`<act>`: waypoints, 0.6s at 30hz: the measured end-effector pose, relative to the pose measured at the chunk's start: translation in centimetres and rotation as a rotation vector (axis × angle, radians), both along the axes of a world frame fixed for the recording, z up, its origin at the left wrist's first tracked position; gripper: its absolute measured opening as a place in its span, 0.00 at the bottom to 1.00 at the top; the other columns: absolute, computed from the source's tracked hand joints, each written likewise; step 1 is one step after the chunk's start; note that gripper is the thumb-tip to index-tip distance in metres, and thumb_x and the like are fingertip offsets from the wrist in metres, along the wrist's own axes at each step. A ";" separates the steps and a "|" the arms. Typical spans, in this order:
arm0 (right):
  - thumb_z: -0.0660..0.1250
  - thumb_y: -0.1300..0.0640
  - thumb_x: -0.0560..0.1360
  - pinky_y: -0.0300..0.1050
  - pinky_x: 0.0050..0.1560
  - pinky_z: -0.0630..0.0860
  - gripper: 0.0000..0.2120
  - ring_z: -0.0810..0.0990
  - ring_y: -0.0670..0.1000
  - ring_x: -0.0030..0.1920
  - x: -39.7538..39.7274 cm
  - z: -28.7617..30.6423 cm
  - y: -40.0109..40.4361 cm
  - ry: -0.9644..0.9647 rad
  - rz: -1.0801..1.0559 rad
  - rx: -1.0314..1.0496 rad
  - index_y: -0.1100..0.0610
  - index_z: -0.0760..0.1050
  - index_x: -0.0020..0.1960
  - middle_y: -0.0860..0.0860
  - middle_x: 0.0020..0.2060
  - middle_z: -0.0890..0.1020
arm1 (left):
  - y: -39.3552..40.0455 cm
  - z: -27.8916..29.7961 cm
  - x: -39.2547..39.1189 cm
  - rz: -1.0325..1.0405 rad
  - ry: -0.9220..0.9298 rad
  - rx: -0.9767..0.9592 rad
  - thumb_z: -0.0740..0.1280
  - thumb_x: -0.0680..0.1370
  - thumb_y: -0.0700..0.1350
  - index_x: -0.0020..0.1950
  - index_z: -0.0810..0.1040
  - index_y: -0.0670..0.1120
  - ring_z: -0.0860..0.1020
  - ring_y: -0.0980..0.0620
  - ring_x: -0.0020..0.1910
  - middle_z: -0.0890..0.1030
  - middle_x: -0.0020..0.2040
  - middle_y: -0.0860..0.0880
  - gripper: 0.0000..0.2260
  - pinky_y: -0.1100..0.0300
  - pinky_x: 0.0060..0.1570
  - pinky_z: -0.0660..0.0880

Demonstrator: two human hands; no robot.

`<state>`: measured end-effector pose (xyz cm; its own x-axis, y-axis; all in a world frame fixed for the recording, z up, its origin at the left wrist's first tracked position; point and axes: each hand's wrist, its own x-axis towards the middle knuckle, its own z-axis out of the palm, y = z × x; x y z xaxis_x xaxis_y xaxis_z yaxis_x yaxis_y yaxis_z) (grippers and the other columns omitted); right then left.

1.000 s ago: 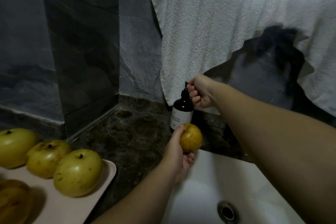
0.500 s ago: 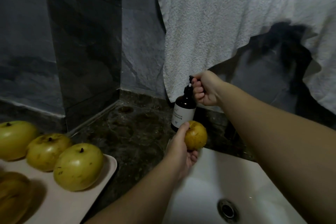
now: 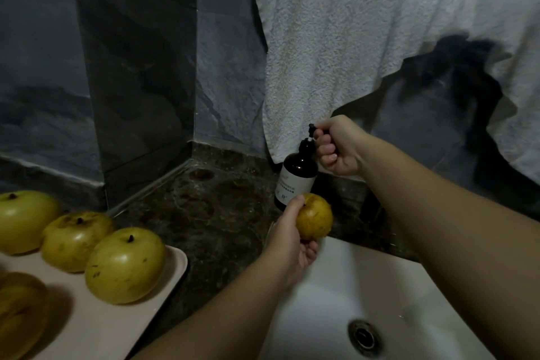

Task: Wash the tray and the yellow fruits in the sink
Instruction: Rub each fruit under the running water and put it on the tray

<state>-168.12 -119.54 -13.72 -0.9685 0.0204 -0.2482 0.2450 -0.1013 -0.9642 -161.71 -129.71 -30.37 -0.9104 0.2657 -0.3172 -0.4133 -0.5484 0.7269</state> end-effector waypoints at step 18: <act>0.52 0.54 0.84 0.35 0.15 0.55 0.18 0.60 0.43 0.17 0.5 0.1 -0.6 -0.007 -0.001 0.046 0.51 0.65 0.36 0.44 0.20 0.63 | -0.2 0.1 0.3 0.007 0.005 -0.005 0.70 0.76 0.63 0.59 0.75 0.51 0.71 0.52 0.25 0.75 0.43 0.41 0.20 0.65 0.24 0.66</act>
<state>-167.64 -120.11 -13.58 -0.9668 0.0332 -0.2534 0.2513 -0.0573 -0.9662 -161.39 -129.96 -30.30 -0.9139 0.2574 -0.3138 -0.4056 -0.5478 0.7317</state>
